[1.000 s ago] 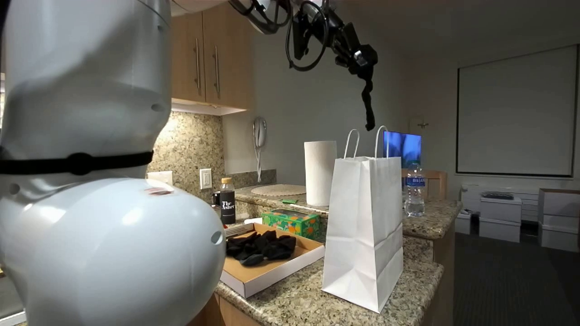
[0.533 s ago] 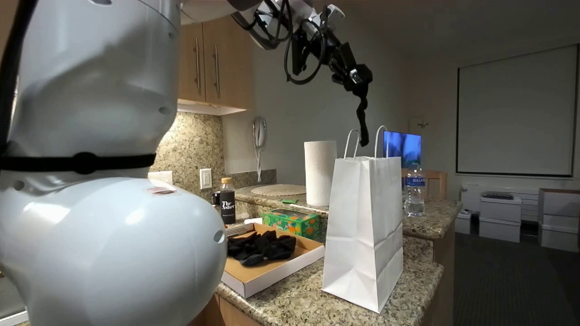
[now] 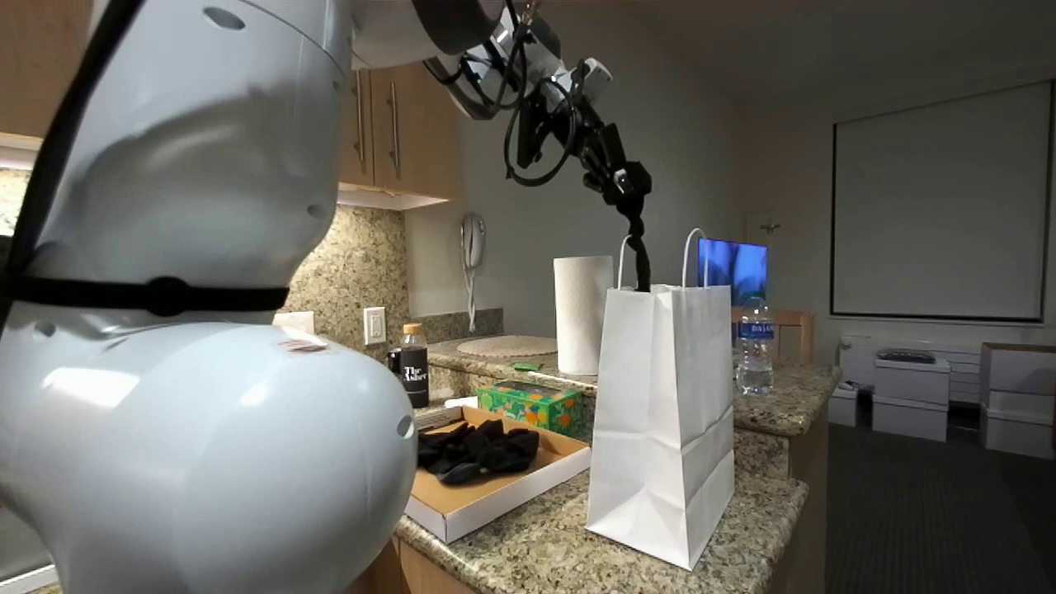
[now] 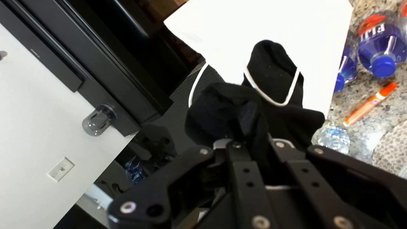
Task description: Put the socks in the white bag
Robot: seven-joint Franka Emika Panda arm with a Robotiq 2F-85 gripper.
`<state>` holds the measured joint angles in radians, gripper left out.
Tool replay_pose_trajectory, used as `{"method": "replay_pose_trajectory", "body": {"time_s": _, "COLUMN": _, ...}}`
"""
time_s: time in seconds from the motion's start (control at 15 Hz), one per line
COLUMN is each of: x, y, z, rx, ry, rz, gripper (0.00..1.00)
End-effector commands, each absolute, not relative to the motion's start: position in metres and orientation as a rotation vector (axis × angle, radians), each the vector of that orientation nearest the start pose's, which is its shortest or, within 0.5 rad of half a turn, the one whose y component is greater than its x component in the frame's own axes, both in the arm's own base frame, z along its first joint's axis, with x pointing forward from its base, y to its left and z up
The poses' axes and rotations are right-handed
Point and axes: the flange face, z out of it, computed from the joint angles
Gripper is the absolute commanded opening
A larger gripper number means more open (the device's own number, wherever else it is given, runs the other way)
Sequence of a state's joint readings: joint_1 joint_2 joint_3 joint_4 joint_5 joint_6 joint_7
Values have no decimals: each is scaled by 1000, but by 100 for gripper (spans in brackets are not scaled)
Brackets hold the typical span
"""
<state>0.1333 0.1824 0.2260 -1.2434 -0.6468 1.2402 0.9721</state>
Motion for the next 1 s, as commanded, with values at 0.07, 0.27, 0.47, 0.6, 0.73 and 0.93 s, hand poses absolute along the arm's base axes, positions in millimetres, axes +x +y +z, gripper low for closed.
{"method": "replay_pose_trajectory", "body": {"time_s": 0.07, "x": 565, "y": 81, "z": 642, "rx": 2428, "ry": -1096, "rz": 34, "gripper": 9}}
{"method": "replay_pose_trajectory", "body": {"time_s": 0.27, "x": 566, "y": 48, "z": 635, "rx": 2458, "ry": -1237, "rz": -90, "gripper": 9}}
{"method": "replay_pose_trajectory", "body": {"time_s": 0.47, "x": 567, "y": 21, "z": 629, "rx": 2472, "ry": -1360, "rz": -178, "gripper": 9}}
{"method": "replay_pose_trajectory", "body": {"time_s": 0.6, "x": 567, "y": 11, "z": 625, "rx": 2477, "ry": -1406, "rz": -216, "gripper": 9}}
{"method": "replay_pose_trajectory", "body": {"time_s": 0.73, "x": 567, "y": 5, "z": 621, "rx": 2474, "ry": -1443, "rz": -240, "gripper": 9}}
{"method": "replay_pose_trajectory", "body": {"time_s": 0.93, "x": 567, "y": 1, "z": 617, "rx": 2473, "ry": -1478, "rz": -258, "gripper": 9}}
